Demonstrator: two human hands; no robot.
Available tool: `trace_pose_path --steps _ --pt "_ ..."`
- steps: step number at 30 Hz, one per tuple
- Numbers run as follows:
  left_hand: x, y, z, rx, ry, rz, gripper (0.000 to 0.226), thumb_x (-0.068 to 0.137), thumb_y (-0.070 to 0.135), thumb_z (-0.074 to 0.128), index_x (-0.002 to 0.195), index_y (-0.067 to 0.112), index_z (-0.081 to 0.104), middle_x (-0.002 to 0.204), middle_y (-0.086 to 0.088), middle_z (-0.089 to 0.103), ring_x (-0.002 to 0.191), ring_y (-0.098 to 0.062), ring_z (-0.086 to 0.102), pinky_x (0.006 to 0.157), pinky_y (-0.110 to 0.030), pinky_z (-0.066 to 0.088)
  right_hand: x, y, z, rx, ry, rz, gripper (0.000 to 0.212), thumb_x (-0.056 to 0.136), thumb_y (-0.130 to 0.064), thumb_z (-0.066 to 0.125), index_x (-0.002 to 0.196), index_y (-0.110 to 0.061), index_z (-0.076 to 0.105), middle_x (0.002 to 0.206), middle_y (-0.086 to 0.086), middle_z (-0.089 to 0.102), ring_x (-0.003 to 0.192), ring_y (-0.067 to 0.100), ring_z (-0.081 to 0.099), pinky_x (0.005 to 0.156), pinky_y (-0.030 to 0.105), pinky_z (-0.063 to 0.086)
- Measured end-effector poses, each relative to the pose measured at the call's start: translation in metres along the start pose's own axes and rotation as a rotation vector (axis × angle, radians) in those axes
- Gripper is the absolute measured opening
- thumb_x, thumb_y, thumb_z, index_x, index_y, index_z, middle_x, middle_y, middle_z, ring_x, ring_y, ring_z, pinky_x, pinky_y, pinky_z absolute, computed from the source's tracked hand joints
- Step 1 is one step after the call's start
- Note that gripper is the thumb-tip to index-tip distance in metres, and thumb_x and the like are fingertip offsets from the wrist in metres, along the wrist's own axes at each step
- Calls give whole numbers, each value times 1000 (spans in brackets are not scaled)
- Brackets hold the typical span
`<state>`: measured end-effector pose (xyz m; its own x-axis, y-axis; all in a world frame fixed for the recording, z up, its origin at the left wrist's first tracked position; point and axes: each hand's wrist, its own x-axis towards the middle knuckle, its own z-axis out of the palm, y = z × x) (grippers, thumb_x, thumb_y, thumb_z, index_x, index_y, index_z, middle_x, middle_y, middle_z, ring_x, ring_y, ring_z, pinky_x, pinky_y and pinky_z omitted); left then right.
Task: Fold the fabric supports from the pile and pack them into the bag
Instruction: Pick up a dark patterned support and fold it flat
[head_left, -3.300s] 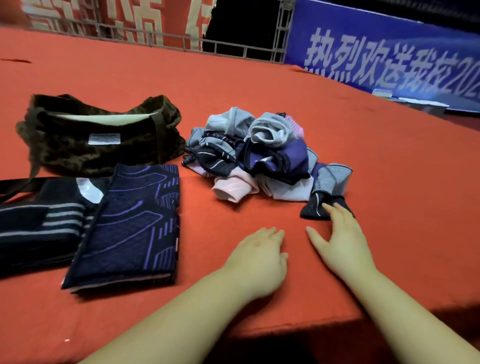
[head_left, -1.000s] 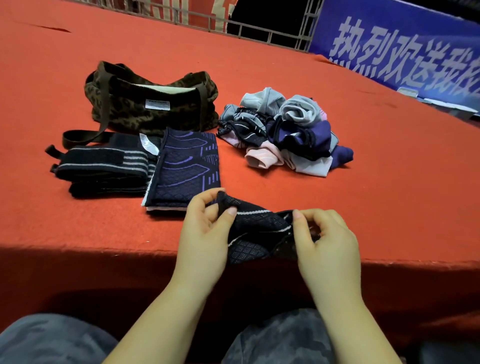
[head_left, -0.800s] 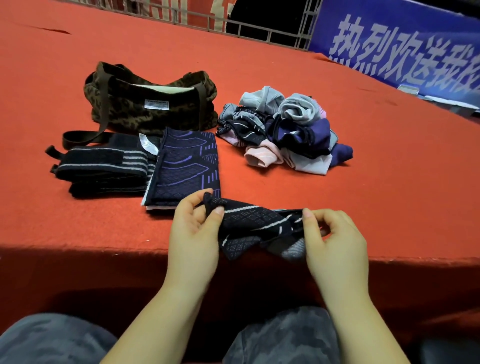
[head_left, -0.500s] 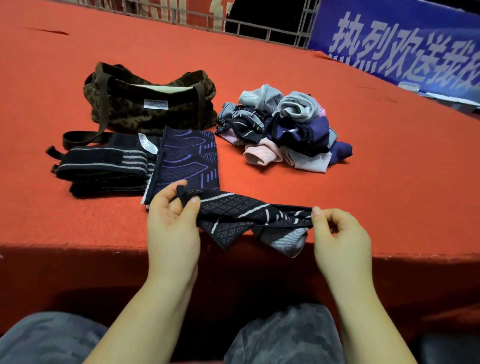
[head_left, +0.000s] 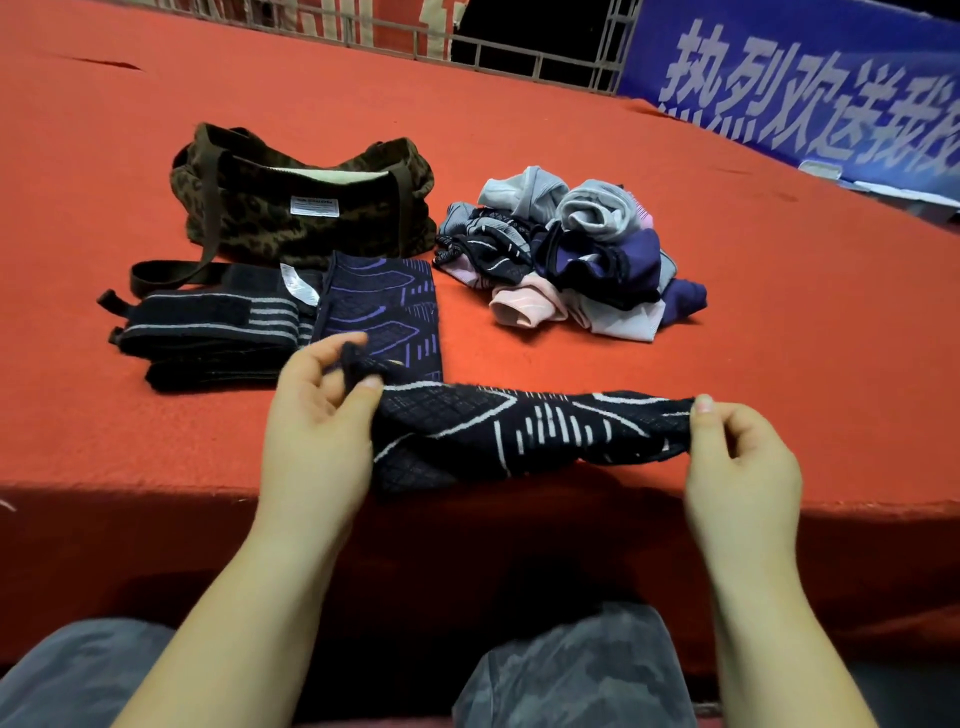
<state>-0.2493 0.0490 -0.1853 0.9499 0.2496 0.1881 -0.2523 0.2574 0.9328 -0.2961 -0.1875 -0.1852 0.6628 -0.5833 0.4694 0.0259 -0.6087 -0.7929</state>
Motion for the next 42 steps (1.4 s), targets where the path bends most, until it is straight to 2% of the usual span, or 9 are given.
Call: trace_pose_path --steps 7,11,14,18,24,28,31,34,42 --pt "-10 -9 -3 157 -60 -135 43 88 -12 44 97 28 55 88 3 70 74 -4 64 73 -24 51 -7 -1 8 53 -95 15 28 90 -38 52 69 -21 59 70 -2 64 63 12 54 59 18 37" --pt "-21 -7 -1 749 -14 348 41 72 11 44 108 24 58 107 11 57 95 -10 48 93 -28 37 -10 -11 13 135 -146 55 26 94 -25 54 71 -17 62 67 11 65 57 12 52 60 21 44" --pt "-39 -4 16 799 -239 554 36 78 26 48 110 17 61 106 12 56 102 -7 50 94 -23 35 -12 -25 18 246 -192 106 26 94 -26 54 75 -13 65 71 15 67 63 18 55 70 42 51" --pt "-50 -14 31 891 -458 477 42 81 48 53 113 23 60 106 11 64 99 -11 60 89 -31 43 -11 -44 20 334 -233 83 25 94 -23 55 75 -12 67 71 1 71 66 13 63 75 41 54" --pt "-42 -3 30 904 -260 322 28 83 43 51 97 28 70 80 3 72 78 -21 67 72 -34 47 -26 -59 20 408 -275 87 12 91 -31 56 96 -24 65 82 -4 69 69 9 64 68 23 51" --pt "-35 7 30 814 -181 238 16 84 35 62 93 26 71 82 7 72 80 -14 66 76 -34 49 -52 -63 22 340 -250 12 43 79 -35 73 114 -41 48 98 -14 57 78 0 56 73 8 43" --pt "-35 12 29 763 -136 216 11 83 31 64 85 23 71 76 10 70 74 -7 64 75 -29 47 -61 -60 23 184 -138 -93 52 71 -33 77 113 -39 46 95 -17 55 87 5 53 85 21 43" --pt "-36 16 27 684 -105 173 9 83 30 65 81 24 70 70 12 69 67 -2 62 71 -27 48 -61 -60 25 66 -61 -164 31 73 -36 73 97 -32 53 86 -15 55 83 11 53 85 42 45" --pt "-38 27 28 610 -109 179 19 84 36 63 68 24 64 59 13 64 52 -1 55 55 -25 44 -57 -67 33 54 -160 -189 7 79 -39 61 81 -32 58 78 -15 58 80 12 54 84 45 45"
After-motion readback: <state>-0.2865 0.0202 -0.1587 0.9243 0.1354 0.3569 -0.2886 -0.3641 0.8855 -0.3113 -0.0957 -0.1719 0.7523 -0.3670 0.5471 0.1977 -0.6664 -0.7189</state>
